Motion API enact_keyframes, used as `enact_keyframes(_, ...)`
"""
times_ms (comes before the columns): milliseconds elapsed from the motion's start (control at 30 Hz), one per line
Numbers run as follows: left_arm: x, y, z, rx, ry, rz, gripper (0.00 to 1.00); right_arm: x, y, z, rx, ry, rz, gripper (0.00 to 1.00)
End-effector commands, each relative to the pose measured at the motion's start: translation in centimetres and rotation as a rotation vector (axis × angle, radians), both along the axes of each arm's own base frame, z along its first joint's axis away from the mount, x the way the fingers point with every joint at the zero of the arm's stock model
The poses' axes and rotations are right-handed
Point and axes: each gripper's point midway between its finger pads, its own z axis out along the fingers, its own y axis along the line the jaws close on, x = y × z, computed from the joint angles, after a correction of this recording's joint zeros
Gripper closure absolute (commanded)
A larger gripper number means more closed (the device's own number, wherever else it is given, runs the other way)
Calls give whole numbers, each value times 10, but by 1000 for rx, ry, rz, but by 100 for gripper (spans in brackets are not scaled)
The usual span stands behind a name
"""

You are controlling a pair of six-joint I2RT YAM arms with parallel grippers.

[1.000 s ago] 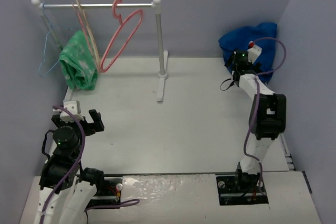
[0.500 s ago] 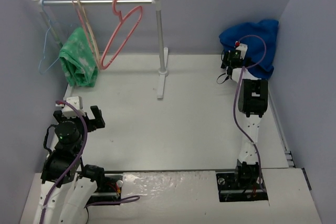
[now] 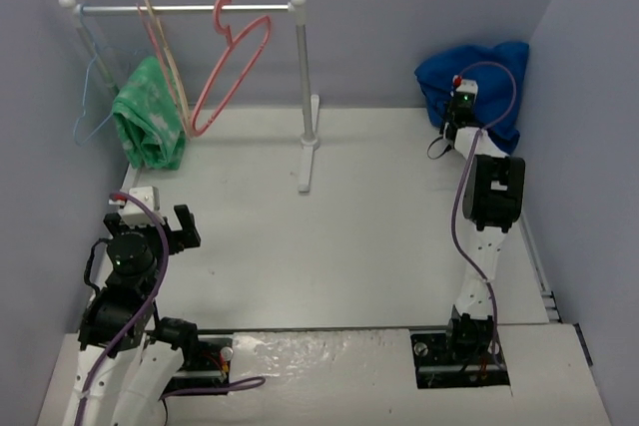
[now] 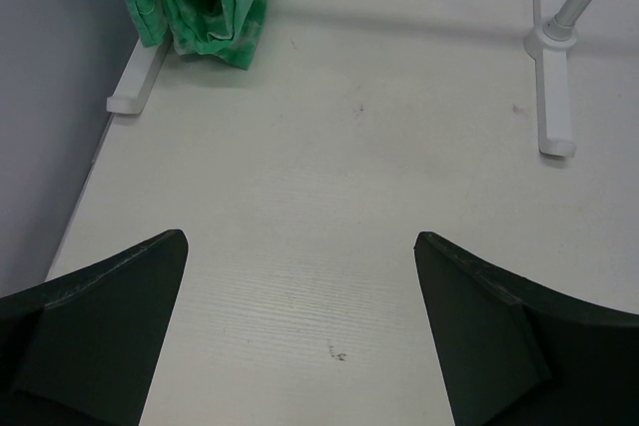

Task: Place the trousers on the hanger
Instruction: Move the trousers to the center of the board, then flatten out the trousers at the center of the board.

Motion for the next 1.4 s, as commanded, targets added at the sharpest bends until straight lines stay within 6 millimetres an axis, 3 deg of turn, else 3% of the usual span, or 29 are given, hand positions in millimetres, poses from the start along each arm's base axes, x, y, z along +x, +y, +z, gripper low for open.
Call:
enact_keyframes(0,7,-4,22,-13,-77,-16,3,-18,76,266,-49,-465,148,100)
enact_keyframes(67,7,-5,24,-18,-85,-20,3,-55,97,340,-28,-588,164,100)
enact_keyframes(133,6,-6,25,-32,-90,-21,3,-84,117,381,31,-672,168,100)
enact_keyframes(200,6,-10,28,-46,-95,-39,3,-107,140,394,97,-705,176,100)
enact_keyframes(300,6,-14,34,-59,-101,-59,3,-138,173,388,182,-693,216,100)
enact_keyframes(333,6,-16,38,-60,-102,-69,3,-149,184,381,210,-680,232,100)
enact_keyframes(400,6,-20,38,-64,-76,-90,3,-166,202,365,264,-652,259,87)
enact_keyframes(500,6,-29,43,-83,-66,-134,3,-198,244,311,371,-539,343,47)
enact_keyframes(600,8,-44,41,-129,-36,-195,3,-222,275,255,385,-394,427,15)
enact_keyframes(633,8,-48,40,-141,-28,-216,3,-230,280,240,372,-352,443,12)
enact_keyframes(733,8,-61,34,-173,7,-271,3,-251,277,203,343,-256,444,7)
enact_keyframes(800,9,-69,26,-194,40,-304,3,-262,262,203,331,-275,406,6)
enact_keyframes(933,12,-80,15,-223,87,-347,3,-270,228,180,282,-259,273,5)
enact_keyframes(1133,24,-101,0,-302,148,-408,3,-253,218,118,359,-86,245,3)
enact_keyframes(1300,41,-131,-24,-468,217,-412,3,-243,218,61,407,53,210,3)
enact_keyframes(1367,45,-153,-43,-478,279,-421,3,-239,219,50,420,69,204,2)
